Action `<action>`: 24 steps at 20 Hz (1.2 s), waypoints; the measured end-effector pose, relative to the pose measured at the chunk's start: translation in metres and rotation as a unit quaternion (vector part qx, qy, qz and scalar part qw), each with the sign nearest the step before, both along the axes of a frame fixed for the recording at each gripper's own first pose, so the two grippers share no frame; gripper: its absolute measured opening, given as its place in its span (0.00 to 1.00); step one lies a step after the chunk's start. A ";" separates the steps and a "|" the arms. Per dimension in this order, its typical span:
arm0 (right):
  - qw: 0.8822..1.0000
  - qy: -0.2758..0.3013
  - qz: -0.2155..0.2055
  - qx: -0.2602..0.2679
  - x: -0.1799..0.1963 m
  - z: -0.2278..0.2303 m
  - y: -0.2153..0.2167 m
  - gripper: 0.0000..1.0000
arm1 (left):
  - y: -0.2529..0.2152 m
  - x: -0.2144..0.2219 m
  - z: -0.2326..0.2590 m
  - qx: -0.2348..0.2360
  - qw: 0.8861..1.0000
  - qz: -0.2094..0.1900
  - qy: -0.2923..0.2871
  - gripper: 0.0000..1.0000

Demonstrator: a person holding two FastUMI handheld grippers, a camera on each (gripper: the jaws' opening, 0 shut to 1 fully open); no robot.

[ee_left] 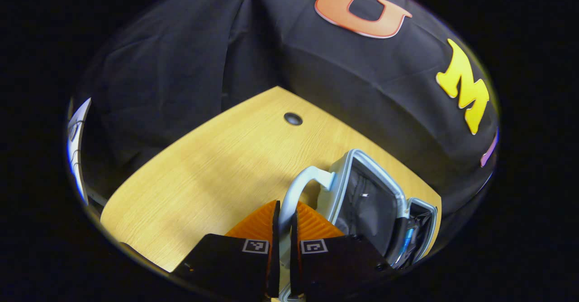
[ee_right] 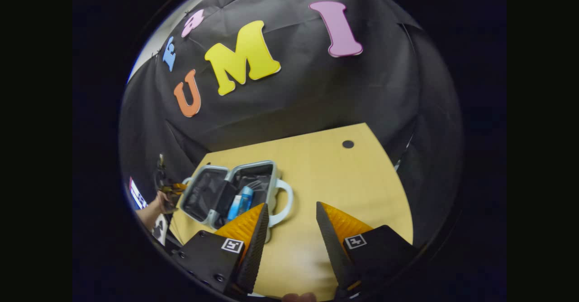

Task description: First open the suitcase, pack the skin care products into it, and then close the suitcase.

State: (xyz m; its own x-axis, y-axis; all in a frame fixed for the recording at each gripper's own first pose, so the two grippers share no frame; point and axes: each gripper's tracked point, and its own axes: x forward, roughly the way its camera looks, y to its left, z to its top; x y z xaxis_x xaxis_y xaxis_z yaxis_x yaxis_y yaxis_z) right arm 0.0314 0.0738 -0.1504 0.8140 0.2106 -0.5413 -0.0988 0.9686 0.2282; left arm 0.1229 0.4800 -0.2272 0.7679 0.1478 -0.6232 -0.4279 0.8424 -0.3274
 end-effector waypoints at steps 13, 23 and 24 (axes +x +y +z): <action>0.988 -0.117 -0.083 -0.060 -0.027 0.042 -0.077 0.63 | -0.233 -0.019 0.208 0.151 0.969 -0.048 -0.192 0.11; 0.976 -0.104 -0.165 -0.094 -0.075 0.047 -0.164 0.64 | -0.424 0.022 0.174 0.195 0.947 -0.162 -0.195 0.11; 0.974 -0.101 -0.174 -0.100 -0.080 0.045 -0.174 0.64 | -0.445 0.026 0.161 0.192 0.946 -0.177 -0.193 0.11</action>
